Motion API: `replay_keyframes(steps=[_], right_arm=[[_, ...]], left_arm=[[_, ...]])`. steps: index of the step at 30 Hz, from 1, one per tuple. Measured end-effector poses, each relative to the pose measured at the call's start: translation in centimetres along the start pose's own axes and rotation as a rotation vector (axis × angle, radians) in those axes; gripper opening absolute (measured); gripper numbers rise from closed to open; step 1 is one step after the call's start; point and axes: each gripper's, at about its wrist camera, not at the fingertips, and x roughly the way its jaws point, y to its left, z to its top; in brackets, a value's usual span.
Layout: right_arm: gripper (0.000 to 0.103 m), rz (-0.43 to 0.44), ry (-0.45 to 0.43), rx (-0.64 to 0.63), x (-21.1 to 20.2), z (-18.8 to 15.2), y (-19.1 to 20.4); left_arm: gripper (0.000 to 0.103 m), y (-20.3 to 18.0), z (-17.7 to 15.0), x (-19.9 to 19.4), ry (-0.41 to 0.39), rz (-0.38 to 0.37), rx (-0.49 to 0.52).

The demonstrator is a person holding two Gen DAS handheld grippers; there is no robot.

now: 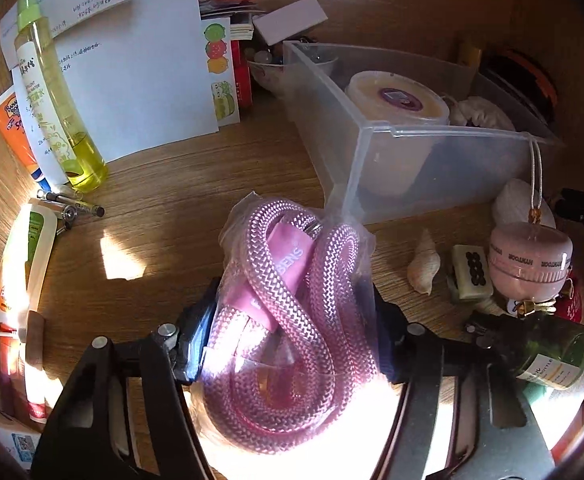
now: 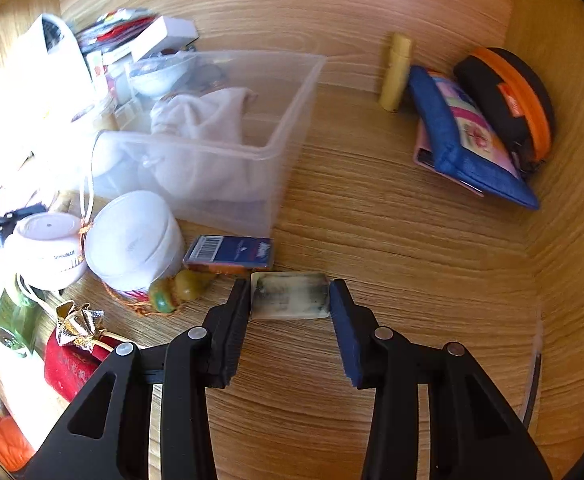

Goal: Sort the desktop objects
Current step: 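Grasp pink rope bag with left gripper while right gripper grasps soap bar, then place rope bag in box with left gripper while right gripper drops soap bar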

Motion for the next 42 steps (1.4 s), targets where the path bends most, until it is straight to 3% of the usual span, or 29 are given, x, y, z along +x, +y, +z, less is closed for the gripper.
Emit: replay_keyframes(steps=[7, 22, 30, 42], right_arm=[[0.037, 0.001, -0.057, 0.054, -2.6, -0.3, -1.6], [0.037, 0.024, -0.161, 0.027, -5.8, 1.5, 0.0], [0.037, 0.064, -0.206, 0.007, -5.9, 3.3, 1.6], [0.037, 0.181, -0.247, -0.02, -4.4, 8.2, 4.0]], left_arm=[[0.06, 0.4, -1.6, -2.0, -0.04, 0.035, -0.045], [0.058, 1.0, -1.0, -6.2, -0.178, 0.008, -0.124], [0.058, -0.1, 0.8, -8.2, -0.272, -0.017, -0.117], [0.058, -1.5, 4.8, -8.0, -0.344, -0.02, -0.103]])
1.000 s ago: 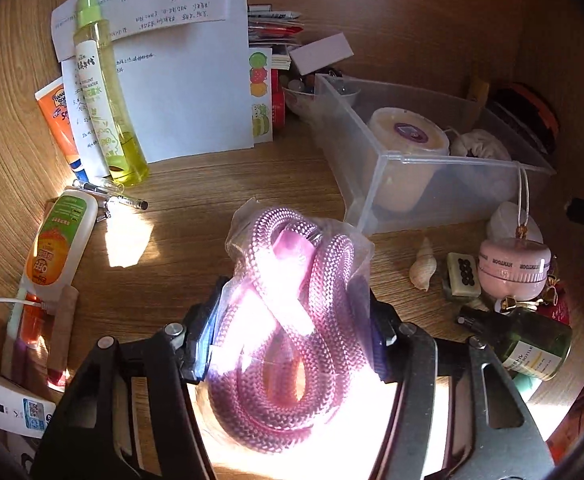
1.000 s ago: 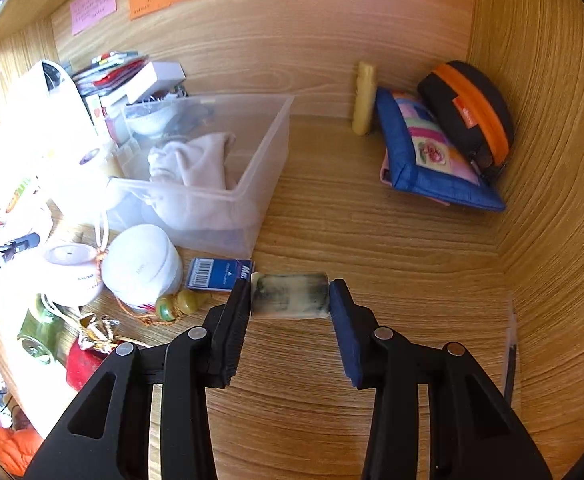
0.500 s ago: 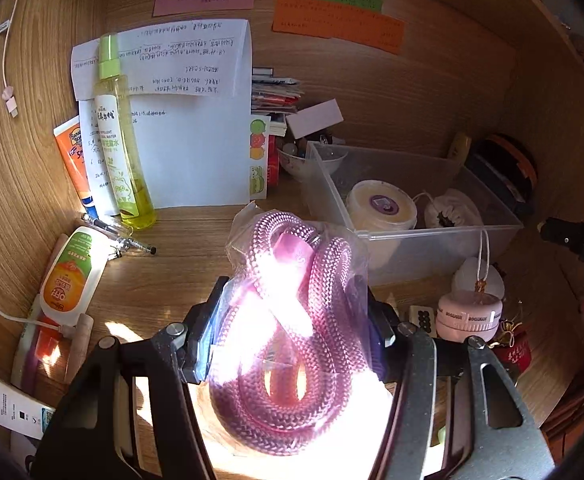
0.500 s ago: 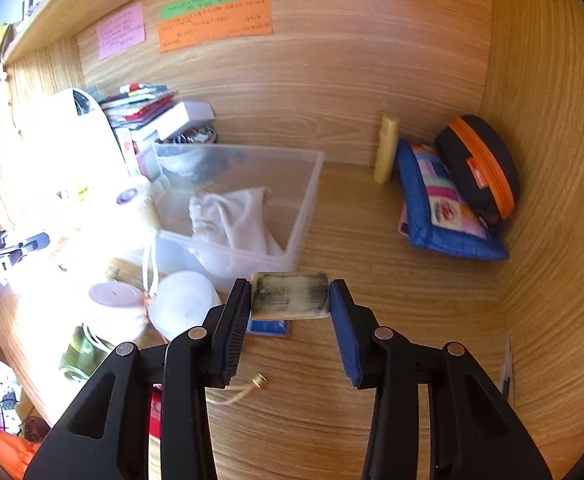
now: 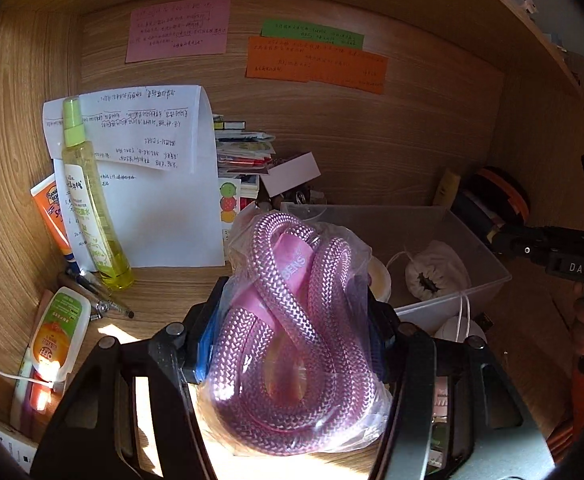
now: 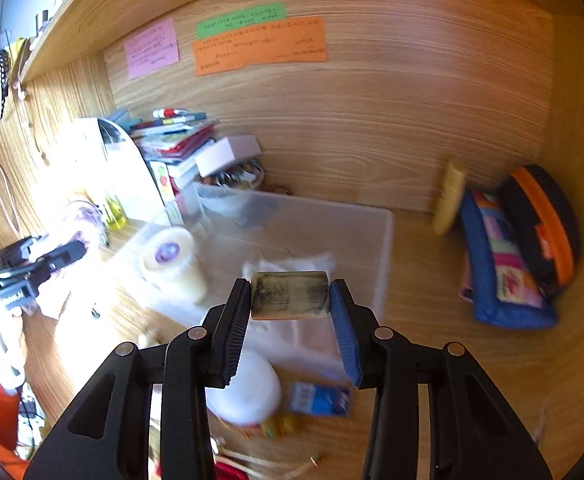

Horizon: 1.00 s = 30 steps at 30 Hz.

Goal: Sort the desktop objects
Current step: 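Place rope bag in box with left gripper while right gripper drops soap bar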

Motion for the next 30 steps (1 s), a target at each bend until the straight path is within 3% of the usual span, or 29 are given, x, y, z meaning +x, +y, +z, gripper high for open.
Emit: replay_keyframes(steps=[3, 9, 15, 24, 30], right_arm=[[0.037, 0.047, 0.004, -0.013, 1.0, 1.2, 0.6], [0.037, 0.059, 0.008, -0.067, 2.4, 3.1, 2.3], [0.037, 0.09, 0.008, -0.093, 3.8, 3.2, 2.9], [0.037, 0.09, 0.056, -0.013, 5.5, 2.3, -0.1], [0.037, 0.038, 0.089, 0.025, 6.3, 1.4, -1.4]], left_arm=[[0.058, -0.1, 1.2, 0.5, -0.012, -0.007, 0.002], [0.058, -0.6, 3.8, 1.7, -0.027, -0.042, -0.001], [0.058, -2.4, 5.6, 3.8, -0.019, -0.081, 0.016], [0.058, -6.7, 6.0, 7.7, 0.042, -0.162, 0.037], [0.058, -9.2, 5.7, 10.7, 0.102, -0.203, 0.037]])
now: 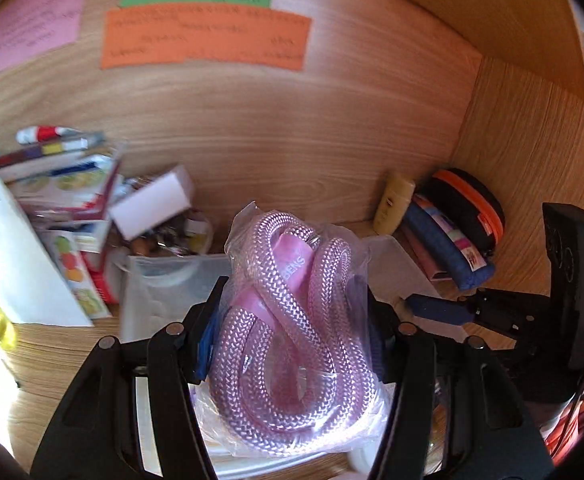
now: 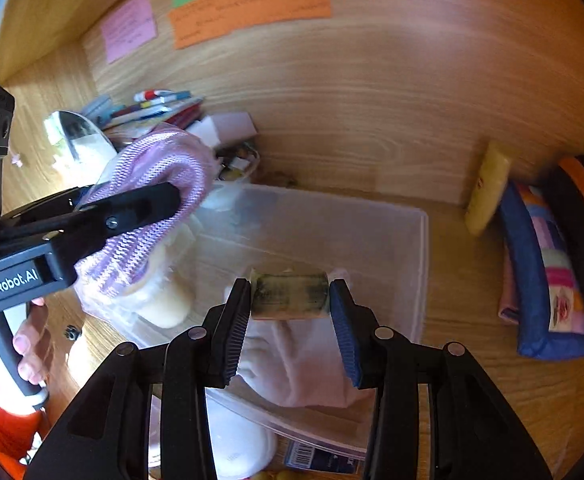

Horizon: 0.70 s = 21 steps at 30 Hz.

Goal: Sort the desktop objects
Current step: 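Place rope bag in box with left gripper while right gripper drops soap bar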

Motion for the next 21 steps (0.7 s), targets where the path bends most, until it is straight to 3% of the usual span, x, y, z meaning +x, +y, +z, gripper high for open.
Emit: replay_keyframes(steps=[9, 21], right_arm=[[0.037, -0.044, 0.024, 0.015, 0.7, 0.0, -0.1], [0.039, -0.07, 0.037, -0.043, 1.1, -0.6, 0.9]], left_arm=[[0.058, -1.4, -0.9, 2.3, 0.061, -0.007, 0.036], [0.058, -1.1, -1.7, 2.7, 0.08, 0.006, 0.032]])
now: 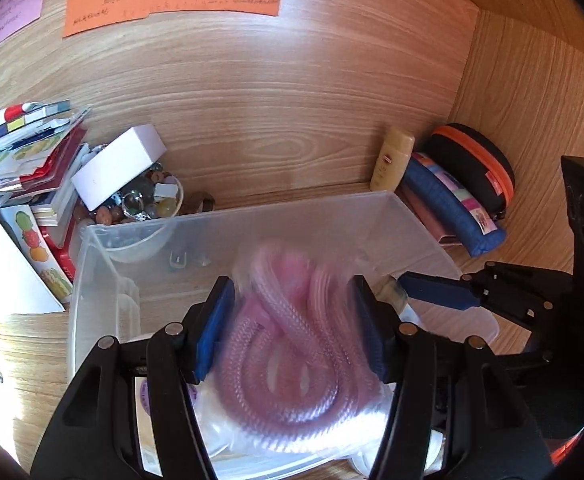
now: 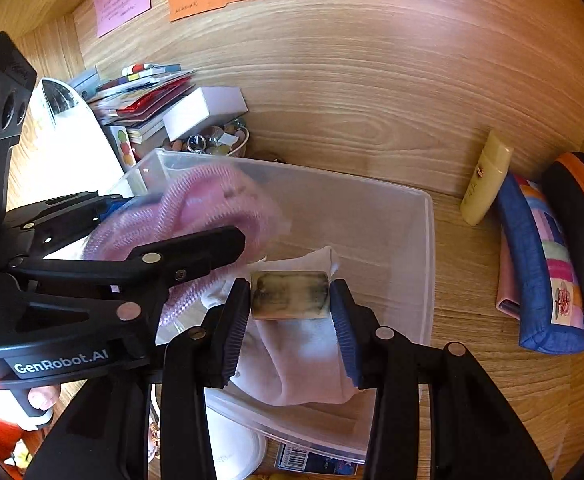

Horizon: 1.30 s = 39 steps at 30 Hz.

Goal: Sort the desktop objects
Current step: 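Place rope bag in box with left gripper while right gripper drops soap bar, then move the left gripper to the black hair clip and close on it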

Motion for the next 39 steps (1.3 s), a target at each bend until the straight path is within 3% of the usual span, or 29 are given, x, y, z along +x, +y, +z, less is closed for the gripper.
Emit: replay_keyframes(steps=[4, 13, 21, 28, 32, 34, 39], right_arm=[[0.06, -0.004, -0.003, -0.003, 0.0, -0.1, 0.2], [0.081, -0.046, -0.04, 0.003, -0.8, 0.1, 0.1], [0.086, -0.047, -0.103, 0.0, -2.4, 0.4, 0.2], [0.097, -0.056, -0.158, 0.017, -3.3, 0.5, 0.0], [0.098, -0.059, -0.16, 0.042, -3.1, 0.7, -0.6], [0.098, -0.043, -0.156, 0.053, -2.9, 0.7, -0.9], [0.099, -0.1, -0.14, 0.064, -3.3, 1.3, -1.2]], left_arm=[[0.059, 0.0, 0.0, -0.8, -0.038, 0.011, 0.002], [0.076, -0.1, 0.3, -2.1, -0.086, 0.037, 0.002], [0.095, 0.6, 0.7, -4.1, -0.131, 0.029, -0.025], [0.099, 1.5, 0.8, -6.3, -0.175, 0.116, -0.038], [0.101, 2.9, 0.5, -7.7, -0.182, 0.096, -0.042], [0.101, 3.6, 0.2, -8.4, -0.188, 0.124, -0.042], [0.101, 6.3, -1.4, -10.3, -0.189, 0.176, -0.072]])
